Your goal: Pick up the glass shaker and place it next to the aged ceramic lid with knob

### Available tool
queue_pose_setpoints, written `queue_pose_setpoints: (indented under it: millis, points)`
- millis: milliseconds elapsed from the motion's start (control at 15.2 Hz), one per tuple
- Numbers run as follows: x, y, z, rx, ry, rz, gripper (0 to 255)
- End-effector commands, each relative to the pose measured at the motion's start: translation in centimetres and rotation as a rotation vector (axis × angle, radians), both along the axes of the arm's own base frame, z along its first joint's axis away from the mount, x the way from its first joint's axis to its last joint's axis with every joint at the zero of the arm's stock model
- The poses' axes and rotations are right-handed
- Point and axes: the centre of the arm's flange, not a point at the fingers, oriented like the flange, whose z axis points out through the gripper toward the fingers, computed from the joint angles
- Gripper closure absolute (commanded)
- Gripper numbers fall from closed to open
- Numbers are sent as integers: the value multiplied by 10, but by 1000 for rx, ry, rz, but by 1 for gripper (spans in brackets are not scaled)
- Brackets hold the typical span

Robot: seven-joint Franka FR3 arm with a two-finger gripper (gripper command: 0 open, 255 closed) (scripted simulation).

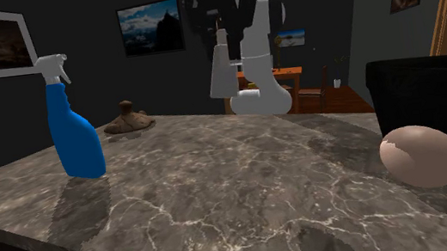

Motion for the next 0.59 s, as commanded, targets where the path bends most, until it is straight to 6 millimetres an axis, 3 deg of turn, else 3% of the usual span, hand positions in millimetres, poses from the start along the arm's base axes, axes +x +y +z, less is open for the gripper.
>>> queue_pose_setpoints:
  millis: [0, 396, 528]
  points:
    - [1, 0, 10, 0, 0, 0, 255]
    - [1, 0, 37, 0, 0, 0, 255]
    - [-2, -26, 37, 0, 0, 0, 255]
